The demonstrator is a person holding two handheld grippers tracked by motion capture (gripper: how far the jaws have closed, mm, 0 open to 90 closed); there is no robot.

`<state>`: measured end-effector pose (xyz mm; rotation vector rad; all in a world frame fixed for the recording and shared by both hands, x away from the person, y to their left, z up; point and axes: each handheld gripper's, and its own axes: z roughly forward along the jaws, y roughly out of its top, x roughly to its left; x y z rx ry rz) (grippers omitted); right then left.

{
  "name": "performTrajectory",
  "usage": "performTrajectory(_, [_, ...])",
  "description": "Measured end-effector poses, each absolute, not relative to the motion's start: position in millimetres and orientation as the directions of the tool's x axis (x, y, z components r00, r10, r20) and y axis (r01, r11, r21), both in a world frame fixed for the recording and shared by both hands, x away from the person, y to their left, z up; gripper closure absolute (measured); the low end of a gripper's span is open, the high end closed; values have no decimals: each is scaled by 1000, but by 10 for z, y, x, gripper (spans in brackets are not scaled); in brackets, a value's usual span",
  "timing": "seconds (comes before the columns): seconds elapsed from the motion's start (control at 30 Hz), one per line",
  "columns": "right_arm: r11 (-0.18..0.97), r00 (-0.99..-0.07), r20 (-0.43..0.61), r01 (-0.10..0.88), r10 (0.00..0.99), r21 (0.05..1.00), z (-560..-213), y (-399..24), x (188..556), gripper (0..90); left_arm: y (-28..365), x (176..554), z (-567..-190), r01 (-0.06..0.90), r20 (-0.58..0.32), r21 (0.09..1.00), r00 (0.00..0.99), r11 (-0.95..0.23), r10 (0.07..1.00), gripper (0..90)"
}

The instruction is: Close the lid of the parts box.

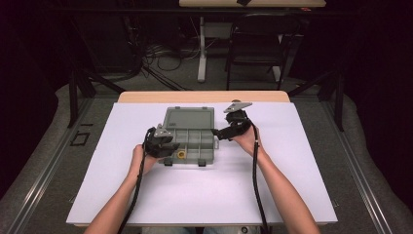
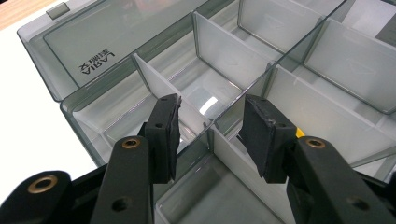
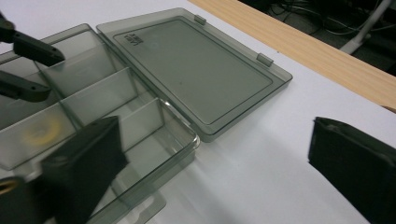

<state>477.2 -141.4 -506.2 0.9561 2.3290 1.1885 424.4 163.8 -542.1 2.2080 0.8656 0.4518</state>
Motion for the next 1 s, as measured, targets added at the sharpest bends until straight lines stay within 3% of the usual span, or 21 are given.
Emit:
performTrajectory(0.2, [420, -675, -30, 423, 737, 803, -5078, -1391, 4851, 262, 1639, 4245, -5421, 448, 60, 725, 715, -522, 697, 570])
performTrajectory(0.5, [456, -660, -58, 450, 749, 768, -5204, -1340, 4933, 718, 1639, 4245, -5422, 448, 60, 726, 714, -522, 697, 571])
performTrajectory(0.63, [477, -653, -71, 471, 754, 742, -5265, -1307, 4963, 845, 1639, 4245, -5422, 448, 61, 726, 714, -522, 697, 571])
performTrajectory(0.73, [487, -658, -74, 473, 750, 734, -5317, -1285, 4985, 900, 1639, 4244, -5422, 448, 61, 726, 714, -522, 698, 571])
performTrajectory(1.0, [522, -658, -93, 494, 747, 695, -5418, -1202, 5016, 900, 1640, 4244, -5422, 448, 60, 726, 714, -521, 697, 571])
